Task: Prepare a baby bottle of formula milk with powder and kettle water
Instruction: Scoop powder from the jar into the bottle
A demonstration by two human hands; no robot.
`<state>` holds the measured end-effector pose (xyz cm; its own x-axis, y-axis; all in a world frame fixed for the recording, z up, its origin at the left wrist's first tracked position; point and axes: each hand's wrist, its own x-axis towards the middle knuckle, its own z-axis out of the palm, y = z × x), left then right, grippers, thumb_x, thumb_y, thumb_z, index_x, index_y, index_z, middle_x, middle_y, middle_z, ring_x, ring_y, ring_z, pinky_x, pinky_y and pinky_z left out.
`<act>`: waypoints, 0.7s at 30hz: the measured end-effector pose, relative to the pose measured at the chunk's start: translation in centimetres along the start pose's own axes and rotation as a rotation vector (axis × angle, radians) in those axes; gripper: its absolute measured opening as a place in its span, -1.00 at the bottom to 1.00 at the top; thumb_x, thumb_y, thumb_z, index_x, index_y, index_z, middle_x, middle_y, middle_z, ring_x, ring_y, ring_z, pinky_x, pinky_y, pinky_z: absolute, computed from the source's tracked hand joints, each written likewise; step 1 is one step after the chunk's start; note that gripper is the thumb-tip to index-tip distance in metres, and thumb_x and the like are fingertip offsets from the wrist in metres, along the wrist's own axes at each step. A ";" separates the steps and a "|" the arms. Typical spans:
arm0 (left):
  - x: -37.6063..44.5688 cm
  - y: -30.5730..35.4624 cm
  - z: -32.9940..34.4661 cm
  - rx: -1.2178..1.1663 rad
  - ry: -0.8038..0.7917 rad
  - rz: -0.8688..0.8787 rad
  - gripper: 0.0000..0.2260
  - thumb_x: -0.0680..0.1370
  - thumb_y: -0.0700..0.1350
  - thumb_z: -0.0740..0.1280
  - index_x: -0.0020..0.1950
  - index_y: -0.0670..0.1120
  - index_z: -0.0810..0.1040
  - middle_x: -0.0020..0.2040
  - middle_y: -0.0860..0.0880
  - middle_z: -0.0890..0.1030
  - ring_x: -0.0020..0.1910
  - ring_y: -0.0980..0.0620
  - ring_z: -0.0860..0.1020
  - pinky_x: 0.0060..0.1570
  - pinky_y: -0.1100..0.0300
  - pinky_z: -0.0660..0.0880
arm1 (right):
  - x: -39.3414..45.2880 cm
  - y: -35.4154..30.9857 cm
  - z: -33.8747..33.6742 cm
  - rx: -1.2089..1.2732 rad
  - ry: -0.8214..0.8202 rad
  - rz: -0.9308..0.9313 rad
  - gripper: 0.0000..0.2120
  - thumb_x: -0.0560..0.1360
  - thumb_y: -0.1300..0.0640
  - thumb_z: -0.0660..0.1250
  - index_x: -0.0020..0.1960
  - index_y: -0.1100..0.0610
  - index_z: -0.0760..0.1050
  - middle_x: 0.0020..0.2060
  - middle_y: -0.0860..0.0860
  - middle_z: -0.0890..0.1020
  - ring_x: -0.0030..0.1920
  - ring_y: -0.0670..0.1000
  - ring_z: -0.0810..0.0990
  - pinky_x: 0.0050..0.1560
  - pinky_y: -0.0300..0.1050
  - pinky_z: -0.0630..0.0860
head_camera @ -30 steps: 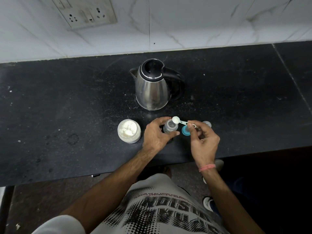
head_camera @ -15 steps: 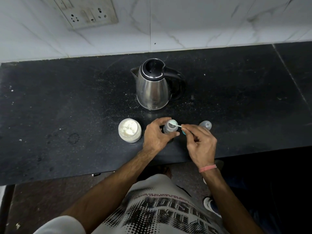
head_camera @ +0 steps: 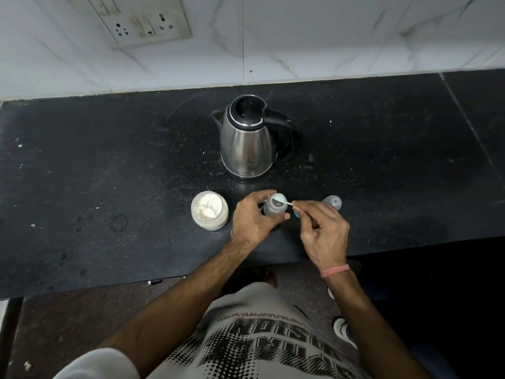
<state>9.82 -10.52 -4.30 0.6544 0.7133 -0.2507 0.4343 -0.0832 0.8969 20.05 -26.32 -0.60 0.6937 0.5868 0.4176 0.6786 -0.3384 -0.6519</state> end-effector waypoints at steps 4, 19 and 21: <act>0.1 -0.2 0.1 -0.011 -0.003 0.000 -0.37 0.35 0.01 0.83 0.39 0.06 0.75 0.26 0.12 0.78 0.27 0.17 0.74 0.38 -0.02 0.69 | 0.0 -0.3 -0.1 0.034 0.006 0.029 -0.83 0.64 0.30 0.52 0.16 0.10 0.81 0.10 -0.06 0.81 0.11 -0.06 0.77 0.12 0.06 0.72; 0.1 -0.4 0.0 -0.005 -0.016 0.016 -0.35 0.34 0.11 0.81 0.40 0.13 0.73 0.27 0.17 0.77 0.29 0.19 0.72 0.38 -0.02 0.69 | 0.6 -0.3 -0.2 0.213 0.042 0.355 -0.86 0.65 0.20 0.57 0.14 -0.01 0.80 -0.14 -0.31 0.71 -0.35 -0.14 0.54 -0.23 -0.35 0.47; 0.1 -0.4 -0.1 0.004 -0.009 0.019 -0.35 0.36 0.08 0.82 0.41 0.13 0.73 0.28 0.17 0.77 0.29 0.22 0.71 0.39 0.01 0.68 | 0.3 -0.3 -0.2 0.154 0.012 0.276 -0.86 0.63 0.24 0.58 0.13 0.03 0.81 -0.06 -0.27 0.76 -0.30 -0.18 0.60 -0.17 -0.34 0.52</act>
<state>9.66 -10.40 -4.62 0.6683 0.7051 -0.2371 0.4243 -0.0996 0.9000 20.15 -26.15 -0.19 0.8501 0.4793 0.2183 0.4203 -0.3674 -0.8297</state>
